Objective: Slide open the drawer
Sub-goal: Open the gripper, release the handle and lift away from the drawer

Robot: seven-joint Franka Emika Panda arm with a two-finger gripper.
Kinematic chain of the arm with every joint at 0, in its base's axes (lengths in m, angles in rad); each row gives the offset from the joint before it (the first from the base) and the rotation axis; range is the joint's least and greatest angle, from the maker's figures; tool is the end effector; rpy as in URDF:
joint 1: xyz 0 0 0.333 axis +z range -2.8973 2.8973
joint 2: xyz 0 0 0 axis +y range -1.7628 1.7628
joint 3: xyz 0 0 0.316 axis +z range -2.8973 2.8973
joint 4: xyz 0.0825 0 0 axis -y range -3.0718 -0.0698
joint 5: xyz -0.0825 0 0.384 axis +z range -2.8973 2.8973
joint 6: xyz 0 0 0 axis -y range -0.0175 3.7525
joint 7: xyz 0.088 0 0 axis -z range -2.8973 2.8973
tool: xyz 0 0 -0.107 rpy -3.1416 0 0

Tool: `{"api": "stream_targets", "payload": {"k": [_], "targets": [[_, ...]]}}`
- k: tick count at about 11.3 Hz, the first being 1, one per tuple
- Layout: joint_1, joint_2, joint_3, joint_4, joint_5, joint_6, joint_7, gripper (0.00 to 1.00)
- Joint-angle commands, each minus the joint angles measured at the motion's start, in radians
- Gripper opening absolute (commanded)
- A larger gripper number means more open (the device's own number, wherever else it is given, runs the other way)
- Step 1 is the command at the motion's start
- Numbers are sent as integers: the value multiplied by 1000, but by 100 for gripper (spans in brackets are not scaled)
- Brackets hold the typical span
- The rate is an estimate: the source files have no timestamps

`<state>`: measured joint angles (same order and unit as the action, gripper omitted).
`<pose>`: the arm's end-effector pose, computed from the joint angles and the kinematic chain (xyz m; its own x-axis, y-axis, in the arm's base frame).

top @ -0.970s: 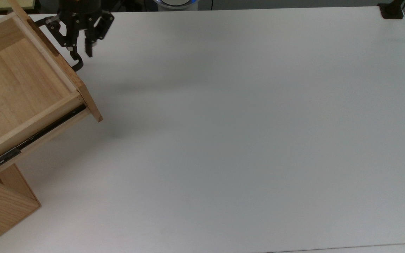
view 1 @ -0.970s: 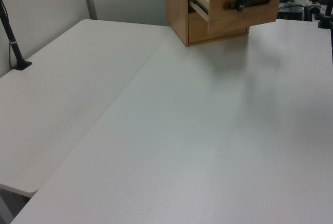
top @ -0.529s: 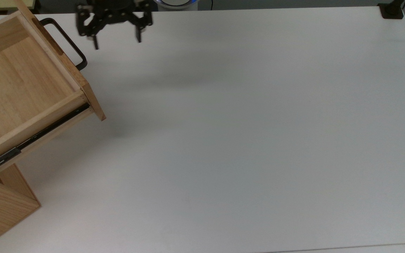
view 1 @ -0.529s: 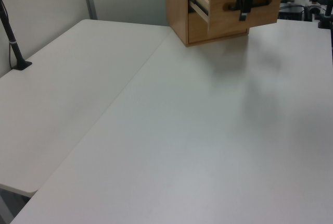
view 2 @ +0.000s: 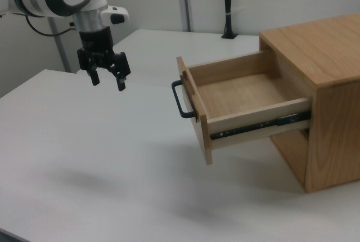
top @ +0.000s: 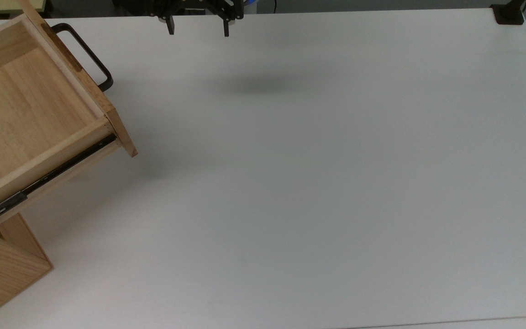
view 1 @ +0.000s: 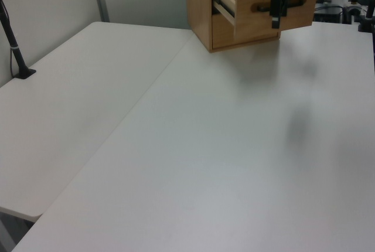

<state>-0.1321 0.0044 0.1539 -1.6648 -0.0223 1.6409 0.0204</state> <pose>0.5590 0.0098 0.5836 0.9996 0.0030 -0.0278 0.0036 -0.9997 0.0221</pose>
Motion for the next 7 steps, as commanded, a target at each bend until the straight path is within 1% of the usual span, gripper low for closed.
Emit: {"api": "stream_targets", "payload": {"k": [1, 2, 3, 5, 6, 7], "targets": [[23, 15, -13, 8, 10, -52, 61, 100], [49, 16, -31, 23, 2, -64, 72, 100], [72, 16, -75, 36, 2, -87, 66, 100], [147, 17, -146, 42, 1, -98, 65, 100], [179, 17, -175, 42, 1, -99, 65, 100], [196, 19, -192, 42, 2, -98, 62, 100]]}}
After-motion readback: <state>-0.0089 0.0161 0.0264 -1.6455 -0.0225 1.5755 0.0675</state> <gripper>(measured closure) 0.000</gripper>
